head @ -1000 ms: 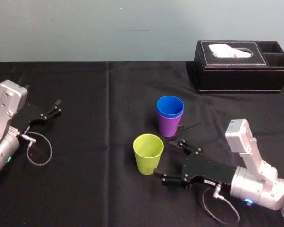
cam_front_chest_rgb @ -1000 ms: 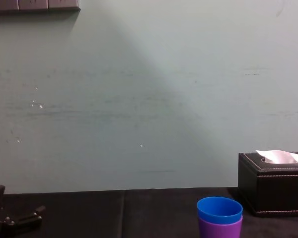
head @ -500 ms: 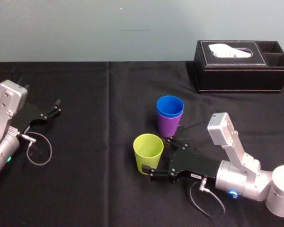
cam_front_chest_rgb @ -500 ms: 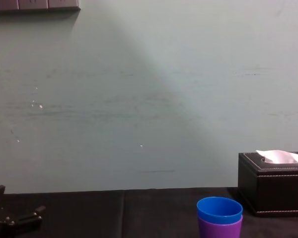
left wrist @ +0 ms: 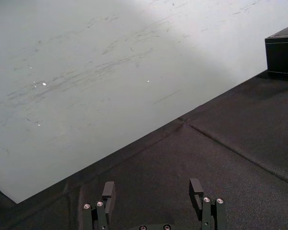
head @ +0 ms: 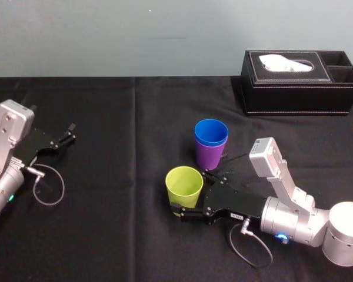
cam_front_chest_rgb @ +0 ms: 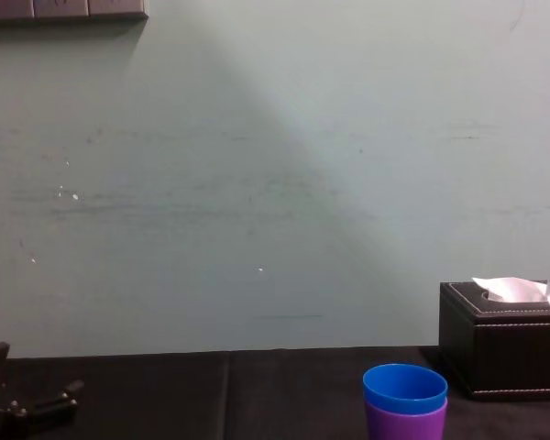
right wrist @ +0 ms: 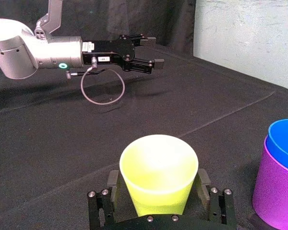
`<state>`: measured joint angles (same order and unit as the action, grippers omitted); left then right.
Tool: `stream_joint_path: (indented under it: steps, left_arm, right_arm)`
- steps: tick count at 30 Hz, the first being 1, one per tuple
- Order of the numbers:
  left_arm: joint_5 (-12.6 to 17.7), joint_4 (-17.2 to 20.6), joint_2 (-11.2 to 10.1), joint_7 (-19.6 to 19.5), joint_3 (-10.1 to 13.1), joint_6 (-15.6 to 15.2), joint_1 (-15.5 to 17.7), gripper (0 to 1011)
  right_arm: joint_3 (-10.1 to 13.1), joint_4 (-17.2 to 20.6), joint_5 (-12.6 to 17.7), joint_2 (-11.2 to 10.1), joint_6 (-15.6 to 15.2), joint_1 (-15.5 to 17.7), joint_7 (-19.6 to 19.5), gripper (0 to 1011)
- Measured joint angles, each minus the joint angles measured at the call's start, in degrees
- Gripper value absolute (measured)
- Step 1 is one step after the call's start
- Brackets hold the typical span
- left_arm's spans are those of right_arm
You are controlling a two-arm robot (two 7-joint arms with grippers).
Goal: Stack the three plastic cups sequentially using one hand.
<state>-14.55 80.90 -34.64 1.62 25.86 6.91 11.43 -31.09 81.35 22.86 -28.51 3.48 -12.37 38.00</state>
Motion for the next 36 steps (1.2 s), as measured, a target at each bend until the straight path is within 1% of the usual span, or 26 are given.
stream_joint_path:
  steps: [1, 2, 3, 5, 6, 9, 12, 18, 30, 35, 36]
  left_arm:
    - [0.0, 0.0, 0.0, 0.0, 0.0, 0.0, 0.0, 1011]
    - [0.0, 0.0, 0.0, 0.0, 0.0, 0.0, 0.0, 1011]
    - [0.0, 0.0, 0.0, 0.0, 0.0, 0.0, 0.0, 1011]
    - [0.0, 0.0, 0.0, 0.0, 0.0, 0.0, 0.0, 1011]
    - [0.0, 0.0, 0.0, 0.0, 0.0, 0.0, 0.0, 1011]
    - [0.0, 0.0, 0.0, 0.0, 0.0, 0.0, 0.0, 1011]
    - [0.0, 0.0, 0.0, 0.0, 0.0, 0.0, 0.0, 1011]
    - [0.0, 0.0, 0.0, 0.0, 0.0, 0.0, 0.0, 1011]
    - [0.0, 0.0, 0.0, 0.0, 0.0, 0.0, 0.0, 1012]
    - [0.0, 0.0, 0.0, 0.0, 0.0, 0.0, 0.0, 1011]
    - [0.0, 0.0, 0.0, 0.0, 0.0, 0.0, 0.0, 1011]
  right_arm:
    - [0.0, 0.0, 0.0, 0.0, 0.0, 0.0, 0.0, 985]
    - [0.0, 0.0, 0.0, 0.0, 0.0, 0.0, 0.0, 950]
    - [0.0, 0.1, 0.0, 0.0, 0.0, 0.1, 0.0, 950]
    - [0.0, 0.1, 0.0, -0.1, 0.0, 0.1, 0.0, 909]
    - [0.1, 0.2, 0.0, -0.1, 0.0, 0.1, 0.0, 864]
    - [0.1, 0.2, 0.0, -0.1, 0.0, 0.1, 0.0, 792]
    - [0.1, 0.3, 0.0, -0.1, 0.0, 0.2, 0.0, 749]
    - [0.1, 0.3, 0.0, -0.2, 0.1, 0.2, 0.0, 726]
    - [0.2, 0.4, 0.0, -0.2, 0.1, 0.3, -0.1, 726]
    - [1.1, 2.2, 0.2, -0.9, -0.1, 1.5, -1.7, 726]
    - [1.6, 3.3, 0.7, -1.4, -0.7, 2.1, -2.2, 726]
